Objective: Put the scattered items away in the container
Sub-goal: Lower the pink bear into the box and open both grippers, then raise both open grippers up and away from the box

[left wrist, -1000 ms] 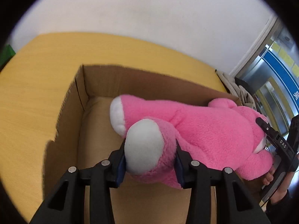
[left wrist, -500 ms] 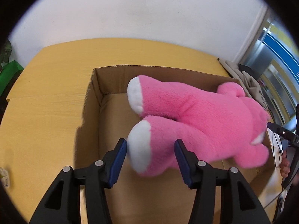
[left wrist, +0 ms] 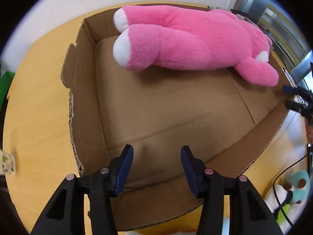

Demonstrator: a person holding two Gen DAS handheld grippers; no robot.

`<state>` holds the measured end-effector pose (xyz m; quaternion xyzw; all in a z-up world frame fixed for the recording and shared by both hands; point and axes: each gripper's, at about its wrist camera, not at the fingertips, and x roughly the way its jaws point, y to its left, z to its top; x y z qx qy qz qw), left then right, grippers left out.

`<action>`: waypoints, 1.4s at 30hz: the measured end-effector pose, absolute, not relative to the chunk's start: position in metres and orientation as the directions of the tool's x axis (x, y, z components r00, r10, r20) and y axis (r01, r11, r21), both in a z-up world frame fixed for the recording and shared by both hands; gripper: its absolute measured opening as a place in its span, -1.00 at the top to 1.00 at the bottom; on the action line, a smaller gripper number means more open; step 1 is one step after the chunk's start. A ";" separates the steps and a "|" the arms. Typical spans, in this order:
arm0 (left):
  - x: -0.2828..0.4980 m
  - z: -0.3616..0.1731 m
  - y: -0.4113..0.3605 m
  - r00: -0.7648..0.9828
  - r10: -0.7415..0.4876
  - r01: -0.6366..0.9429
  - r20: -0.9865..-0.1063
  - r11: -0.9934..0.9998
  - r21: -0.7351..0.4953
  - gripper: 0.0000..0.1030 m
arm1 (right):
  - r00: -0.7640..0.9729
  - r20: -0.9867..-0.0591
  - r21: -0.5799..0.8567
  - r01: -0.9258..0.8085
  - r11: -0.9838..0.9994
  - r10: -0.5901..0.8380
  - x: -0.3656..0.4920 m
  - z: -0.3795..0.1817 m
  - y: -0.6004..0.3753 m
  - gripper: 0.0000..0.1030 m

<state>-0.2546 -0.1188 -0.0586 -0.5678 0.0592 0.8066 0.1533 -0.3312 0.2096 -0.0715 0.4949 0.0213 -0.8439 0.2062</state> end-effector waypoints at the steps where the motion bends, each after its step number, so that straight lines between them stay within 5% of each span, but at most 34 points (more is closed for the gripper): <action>1: -0.250 -0.059 -0.120 -0.308 0.179 -0.315 -0.934 -0.946 -0.077 0.06 | -0.421 -0.847 0.172 0.363 -0.916 -0.326 -0.327 -0.072 0.210 -0.98; 9: -0.215 -0.055 -0.125 -0.289 0.196 -0.318 -0.937 -0.943 -0.099 0.05 | -0.389 -0.855 0.211 0.341 -0.916 -0.342 -0.279 -0.072 0.214 -0.98; 18: -0.252 -0.020 -0.075 -0.343 0.243 -0.441 -0.907 -0.895 -0.073 -0.22 | -0.503 -0.755 0.222 0.408 -0.885 -0.421 -0.314 -0.009 0.227 -0.99; 24: -0.240 -0.061 -0.030 -0.237 0.222 -0.550 -0.946 -0.833 -0.057 -0.22 | -0.283 -0.790 0.332 0.549 -0.767 -0.544 -0.350 -0.032 0.169 -0.94; 35: -0.238 -0.078 -0.040 -0.179 0.214 -0.525 -0.960 -0.846 -0.091 -0.18 | -0.515 -0.729 0.354 0.281 -0.892 -0.451 -0.391 -0.066 0.172 -0.93; 42: -0.237 -0.078 -0.046 -0.159 0.209 -0.513 -0.965 -0.852 -0.099 -0.18 | -0.459 -0.774 0.311 0.326 -0.893 -0.437 -0.386 -0.065 0.152 -0.99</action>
